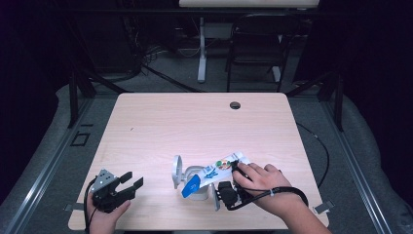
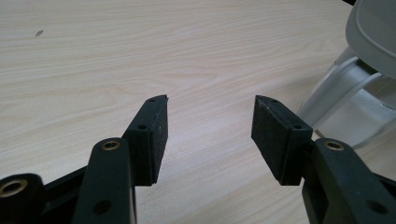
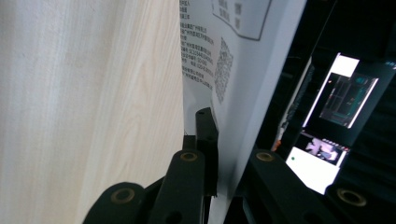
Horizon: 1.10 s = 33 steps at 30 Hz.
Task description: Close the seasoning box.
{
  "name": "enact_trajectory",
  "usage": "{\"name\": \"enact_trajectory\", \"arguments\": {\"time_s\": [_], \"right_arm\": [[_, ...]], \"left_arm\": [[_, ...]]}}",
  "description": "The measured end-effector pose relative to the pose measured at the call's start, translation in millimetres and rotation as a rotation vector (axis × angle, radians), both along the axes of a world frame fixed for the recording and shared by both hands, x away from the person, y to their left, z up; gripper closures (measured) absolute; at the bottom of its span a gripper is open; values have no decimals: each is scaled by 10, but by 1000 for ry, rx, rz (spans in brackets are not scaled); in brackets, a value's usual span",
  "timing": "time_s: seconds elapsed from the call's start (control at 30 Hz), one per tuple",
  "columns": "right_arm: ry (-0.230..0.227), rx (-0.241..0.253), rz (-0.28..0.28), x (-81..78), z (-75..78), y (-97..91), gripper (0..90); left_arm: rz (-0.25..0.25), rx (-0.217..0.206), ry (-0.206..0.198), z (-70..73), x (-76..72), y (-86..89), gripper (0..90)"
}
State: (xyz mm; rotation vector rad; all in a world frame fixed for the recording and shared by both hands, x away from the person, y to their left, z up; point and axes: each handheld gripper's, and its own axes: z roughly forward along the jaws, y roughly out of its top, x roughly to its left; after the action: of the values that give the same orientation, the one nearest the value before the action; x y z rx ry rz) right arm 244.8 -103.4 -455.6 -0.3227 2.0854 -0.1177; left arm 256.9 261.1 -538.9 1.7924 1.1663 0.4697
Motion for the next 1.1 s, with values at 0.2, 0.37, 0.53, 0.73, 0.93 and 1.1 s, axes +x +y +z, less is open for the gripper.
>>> {"name": "enact_trajectory", "arguments": {"time_s": [0.2,0.37,0.53,0.73,0.93,1.1], "right_arm": [[29,76,-32,1,-43,-51,874],[75,201,-70,21,-51,-116,874],[104,290,-86,43,-74,-168,874],[152,411,-114,56,-89,-219,874],[217,544,-151,61,-131,-265,874],[267,644,-173,63,-181,-296,874]], "left_arm": [[0,1,0,3,-6,-2,464],[1,1,0,-1,-3,0,465],[1,3,1,-5,-1,-5,464],[1,5,3,-8,0,-6,464],[2,4,4,-16,-1,-10,464],[1,5,7,-15,-4,2,465]]}}
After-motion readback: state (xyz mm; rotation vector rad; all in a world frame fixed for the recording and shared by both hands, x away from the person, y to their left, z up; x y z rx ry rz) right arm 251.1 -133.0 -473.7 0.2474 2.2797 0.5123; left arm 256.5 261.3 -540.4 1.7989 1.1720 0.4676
